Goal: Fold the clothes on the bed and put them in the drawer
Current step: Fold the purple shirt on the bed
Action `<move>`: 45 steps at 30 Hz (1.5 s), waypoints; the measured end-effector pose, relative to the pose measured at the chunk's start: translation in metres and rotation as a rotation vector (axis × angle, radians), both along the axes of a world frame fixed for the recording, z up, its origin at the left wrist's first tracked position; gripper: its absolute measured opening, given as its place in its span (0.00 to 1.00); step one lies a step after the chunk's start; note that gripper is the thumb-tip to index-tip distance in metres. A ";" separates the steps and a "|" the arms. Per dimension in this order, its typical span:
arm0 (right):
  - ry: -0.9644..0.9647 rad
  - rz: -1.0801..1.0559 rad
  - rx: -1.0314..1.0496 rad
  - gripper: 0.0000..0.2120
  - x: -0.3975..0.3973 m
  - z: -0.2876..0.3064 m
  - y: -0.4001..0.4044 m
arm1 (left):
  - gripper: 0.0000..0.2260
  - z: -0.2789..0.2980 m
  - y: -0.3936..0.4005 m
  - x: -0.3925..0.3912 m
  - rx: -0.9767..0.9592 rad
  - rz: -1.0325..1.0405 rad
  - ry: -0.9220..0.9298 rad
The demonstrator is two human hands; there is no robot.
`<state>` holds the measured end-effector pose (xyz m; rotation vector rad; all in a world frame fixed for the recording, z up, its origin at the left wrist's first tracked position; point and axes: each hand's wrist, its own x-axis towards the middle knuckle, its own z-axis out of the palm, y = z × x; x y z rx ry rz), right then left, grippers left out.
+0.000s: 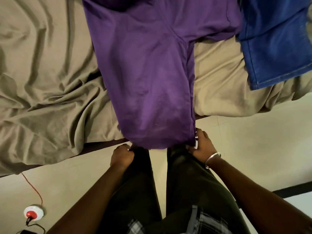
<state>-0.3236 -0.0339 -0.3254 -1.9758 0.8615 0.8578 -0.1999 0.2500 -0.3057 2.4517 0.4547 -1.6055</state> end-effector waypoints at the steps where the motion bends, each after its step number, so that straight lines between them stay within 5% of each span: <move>1: -0.092 -0.001 -0.116 0.25 0.005 0.006 0.002 | 0.12 0.004 -0.001 0.005 0.029 -0.045 0.039; 5: -0.655 -0.073 -0.478 0.15 0.050 0.035 0.011 | 0.07 0.043 -0.013 0.030 -0.072 -0.192 -0.065; 8: -0.893 -0.136 -0.513 0.09 0.109 0.056 0.012 | 0.12 0.082 -0.032 0.054 -0.395 -0.216 -0.491; 11: -0.917 -0.165 -0.574 0.10 0.169 0.064 0.007 | 0.12 0.096 -0.061 0.107 -0.669 -0.201 -0.987; 14: -0.707 -0.151 -0.630 0.18 0.207 0.055 0.006 | 0.18 0.078 -0.094 0.182 -0.524 -0.318 -1.247; 17: -0.613 -0.081 -0.702 0.13 0.208 0.044 0.005 | 0.24 0.052 -0.112 0.236 -0.222 -0.413 -1.060; 20: -0.621 -0.165 -0.681 0.09 0.206 0.046 0.003 | 0.27 0.026 -0.103 0.257 -0.139 -0.380 -0.922; 23: -0.652 -0.245 -0.673 0.18 0.217 0.059 0.006 | 0.27 0.022 -0.098 0.259 -0.158 -0.372 -0.926; 28: -0.912 0.080 -0.814 0.21 0.262 0.076 0.010 | 0.27 0.041 -0.101 0.270 -0.177 -0.246 -1.176; 32: -0.565 0.206 -0.783 0.33 0.287 0.052 -0.003 | 0.22 0.054 -0.119 0.302 -0.148 -0.347 -1.262; 38: -0.366 0.123 -0.817 0.40 0.276 0.039 -0.023 | 0.26 0.051 -0.128 0.350 0.003 -0.277 -0.996; 41: -0.482 0.002 -0.827 0.35 0.294 0.061 -0.030 | 0.25 0.064 -0.134 0.354 0.014 -0.251 -1.056; 45: -0.861 0.145 -0.895 0.23 0.341 0.074 -0.060 | 0.22 0.082 -0.136 0.334 -0.151 -0.165 -1.335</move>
